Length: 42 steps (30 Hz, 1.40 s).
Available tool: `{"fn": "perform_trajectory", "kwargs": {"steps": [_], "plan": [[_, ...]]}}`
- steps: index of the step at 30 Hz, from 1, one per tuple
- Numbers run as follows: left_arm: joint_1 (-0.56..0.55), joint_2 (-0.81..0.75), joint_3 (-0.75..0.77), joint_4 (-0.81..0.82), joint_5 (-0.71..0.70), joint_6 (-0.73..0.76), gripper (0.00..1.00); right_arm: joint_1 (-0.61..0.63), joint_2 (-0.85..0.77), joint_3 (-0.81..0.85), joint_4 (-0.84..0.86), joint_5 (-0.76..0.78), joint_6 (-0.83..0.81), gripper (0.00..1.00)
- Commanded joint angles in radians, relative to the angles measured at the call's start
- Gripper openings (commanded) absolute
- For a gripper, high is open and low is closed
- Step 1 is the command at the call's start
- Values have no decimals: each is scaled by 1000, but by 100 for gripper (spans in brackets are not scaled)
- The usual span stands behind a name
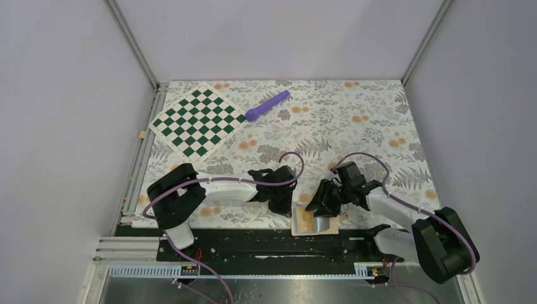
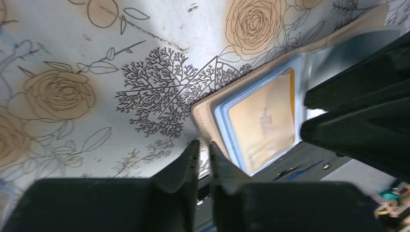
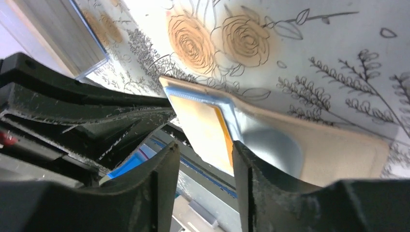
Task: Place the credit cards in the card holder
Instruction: Insert the credit card into the card holder.
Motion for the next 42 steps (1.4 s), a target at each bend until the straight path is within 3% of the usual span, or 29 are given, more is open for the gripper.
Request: {"fn": "perform_trajectory", "kwargs": {"steps": [1, 3, 6, 14, 23, 27, 31, 34, 38, 42], "plan": [[-8, -67, 22, -61, -33, 24, 23, 10, -99, 70, -176, 83, -96, 54], [-7, -106, 26, -44, -4, 31, 34, 10, -133, 81, -233, 110, -128, 57], [-9, -134, 10, 17, 52, 7, 41, 10, -139, 73, -243, 115, -136, 56], [-9, -123, -104, 301, 180, -134, 42, 10, -32, 17, -136, 48, -116, 43], [-7, -29, -72, 300, 195, -114, 41, 10, 17, 3, -97, 33, -119, 33], [-9, -14, -49, 228, 153, -87, 42, 11, 20, 4, -98, 32, -122, 29], [-9, 9, -51, 278, 185, -81, 44, 10, 22, 2, -96, 32, -123, 29], [-10, 26, -47, 308, 209, -90, 42, 10, 24, 1, -93, 28, -124, 28], [-12, 11, -36, 308, 207, -90, 29, 10, 30, 1, -87, 24, -125, 21], [-12, -9, -30, 308, 203, -89, 23, 10, 37, -2, -74, 16, -121, 18]]}}
